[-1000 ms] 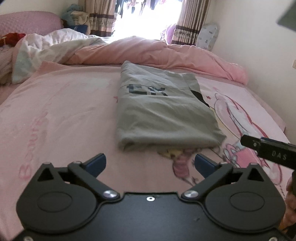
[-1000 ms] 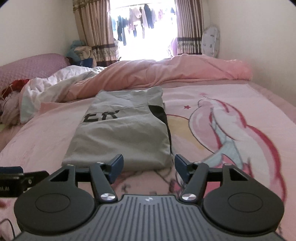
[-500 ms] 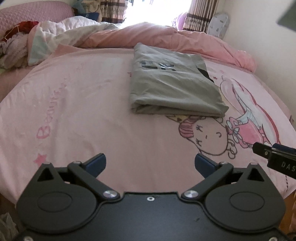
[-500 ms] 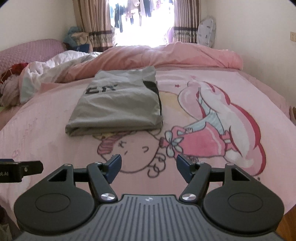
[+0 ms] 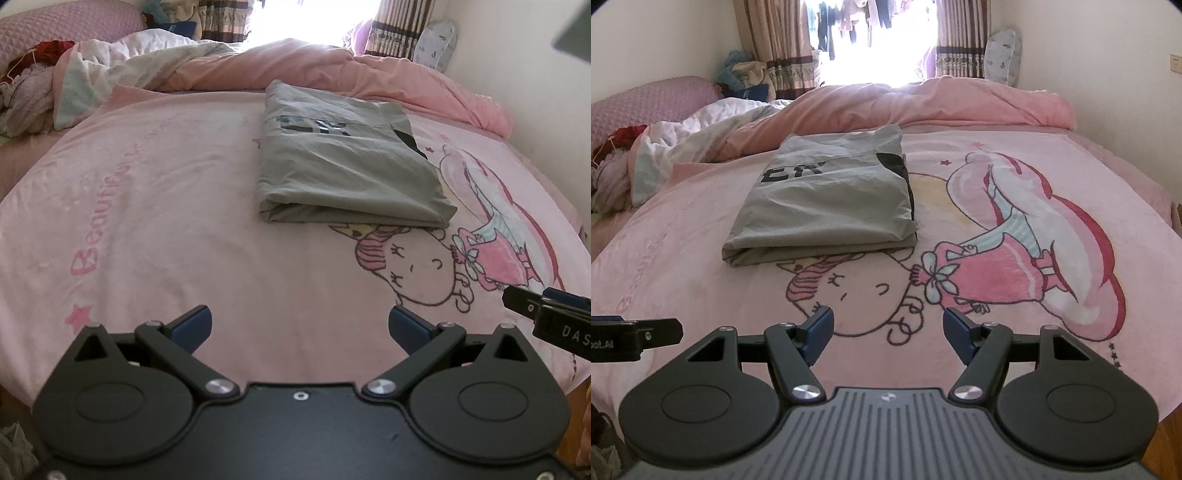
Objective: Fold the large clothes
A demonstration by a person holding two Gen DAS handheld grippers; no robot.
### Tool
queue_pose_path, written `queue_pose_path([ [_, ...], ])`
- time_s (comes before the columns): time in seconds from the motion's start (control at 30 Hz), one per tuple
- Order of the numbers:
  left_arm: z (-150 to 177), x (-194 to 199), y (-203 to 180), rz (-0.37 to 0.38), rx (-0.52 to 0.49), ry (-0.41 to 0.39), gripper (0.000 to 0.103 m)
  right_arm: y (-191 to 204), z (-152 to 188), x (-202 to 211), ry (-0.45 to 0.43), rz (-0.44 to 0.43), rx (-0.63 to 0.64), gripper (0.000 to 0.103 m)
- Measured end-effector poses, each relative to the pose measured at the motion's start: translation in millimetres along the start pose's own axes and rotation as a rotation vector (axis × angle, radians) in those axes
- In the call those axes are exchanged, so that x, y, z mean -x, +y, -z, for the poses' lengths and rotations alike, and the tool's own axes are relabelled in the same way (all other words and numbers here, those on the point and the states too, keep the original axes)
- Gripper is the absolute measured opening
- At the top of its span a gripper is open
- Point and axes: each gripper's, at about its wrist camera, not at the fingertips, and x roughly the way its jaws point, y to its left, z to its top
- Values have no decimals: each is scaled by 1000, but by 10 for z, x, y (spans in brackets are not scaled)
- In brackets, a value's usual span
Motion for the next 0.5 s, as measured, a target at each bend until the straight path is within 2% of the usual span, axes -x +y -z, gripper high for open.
queue_pose_path([
  [0.5,-15,-54,-6,-1,-12,18,103,27,10,-11,10,0,2,80],
])
